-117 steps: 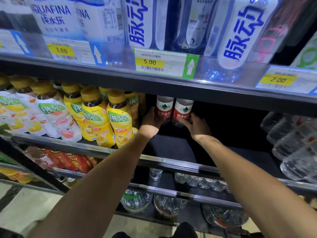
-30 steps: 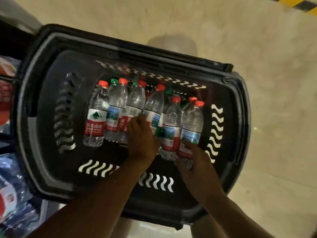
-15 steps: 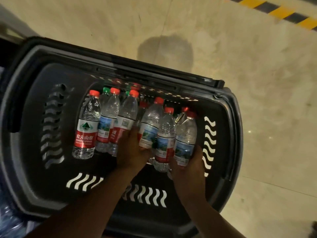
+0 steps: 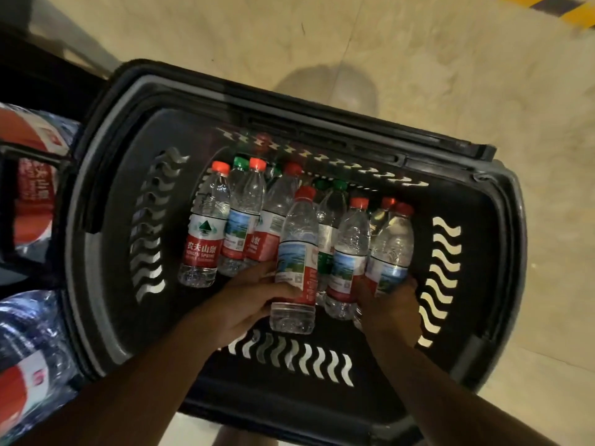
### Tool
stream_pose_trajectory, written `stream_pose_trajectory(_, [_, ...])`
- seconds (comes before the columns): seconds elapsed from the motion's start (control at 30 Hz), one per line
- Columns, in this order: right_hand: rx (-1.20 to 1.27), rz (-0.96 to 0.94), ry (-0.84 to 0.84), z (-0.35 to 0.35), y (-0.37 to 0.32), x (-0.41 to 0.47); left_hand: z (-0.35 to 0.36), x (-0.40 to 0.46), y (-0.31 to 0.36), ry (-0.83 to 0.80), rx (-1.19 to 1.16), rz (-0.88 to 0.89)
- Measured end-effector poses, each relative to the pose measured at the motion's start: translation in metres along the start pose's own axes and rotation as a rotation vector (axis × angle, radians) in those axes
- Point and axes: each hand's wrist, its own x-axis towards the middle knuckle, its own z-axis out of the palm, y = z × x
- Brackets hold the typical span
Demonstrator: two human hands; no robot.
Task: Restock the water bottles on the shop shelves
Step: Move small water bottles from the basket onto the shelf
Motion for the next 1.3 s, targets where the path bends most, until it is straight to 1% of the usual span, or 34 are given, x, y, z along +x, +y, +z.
stream_pose_trajectory(0.07, [0.016,-0.004,-0.044,-0.003,0.001,0.002,0.002,0.004,-0.002,-0.007,-0.014,-0.018])
stream_pose_trajectory(0.17, [0.075,0.022,-0.144,-0.011,0.006,0.007,0.009,0.008,-0.009,0.012,-0.109,-0.069])
stream_pose_trajectory(0.23, [0.135,0.048,-0.216,-0.015,0.007,0.008,0.015,0.008,-0.012,0.032,-0.107,-0.088])
stream_pose_trajectory(0.33, [0.204,0.079,-0.276,-0.015,0.006,0.007,0.024,0.013,-0.013,0.122,-0.055,-0.082])
stream_pose_trajectory(0.4, [0.233,0.105,-0.29,-0.014,0.006,0.009,0.032,0.02,-0.01,0.17,0.02,-0.032])
stream_pose_trajectory(0.5, [0.283,0.103,-0.306,-0.012,0.009,0.014,0.046,0.036,-0.011,0.27,0.199,0.064])
stream_pose_trajectory(0.6, [0.272,0.095,-0.317,-0.013,0.014,0.017,0.058,0.049,-0.021,0.373,0.256,0.083])
stream_pose_trajectory(0.67, [0.253,0.07,-0.358,-0.017,0.016,0.021,0.06,0.049,-0.026,0.377,0.221,0.08])
stream_pose_trajectory(0.77, [0.229,0.058,-0.386,-0.027,0.014,0.018,0.055,0.032,-0.026,0.31,0.134,0.059])
stream_pose_trajectory(0.87, [0.18,0.075,-0.414,-0.044,0.006,-0.001,0.049,-0.008,-0.028,0.221,0.03,-0.019])
stream_pose_trajectory(0.97, [0.119,0.057,-0.504,-0.072,-0.009,-0.041,0.043,-0.065,-0.031,0.228,-0.033,-0.016])
stream_pose_trajectory(1.03, [0.057,0.004,-0.535,-0.096,-0.027,-0.075,0.039,-0.109,-0.027,0.22,-0.079,0.02])
stream_pose_trajectory(1.13, [0.038,-0.089,-0.568,-0.139,-0.066,-0.139,0.031,-0.188,-0.011,0.189,-0.147,0.083])
stream_pose_trajectory(1.2, [0.037,-0.171,-0.599,-0.176,-0.094,-0.191,0.029,-0.248,0.005,0.162,-0.187,0.148])
stream_pose_trajectory(1.3, [0.109,-0.246,-0.686,-0.229,-0.143,-0.267,0.032,-0.337,0.033,0.137,-0.205,0.275])
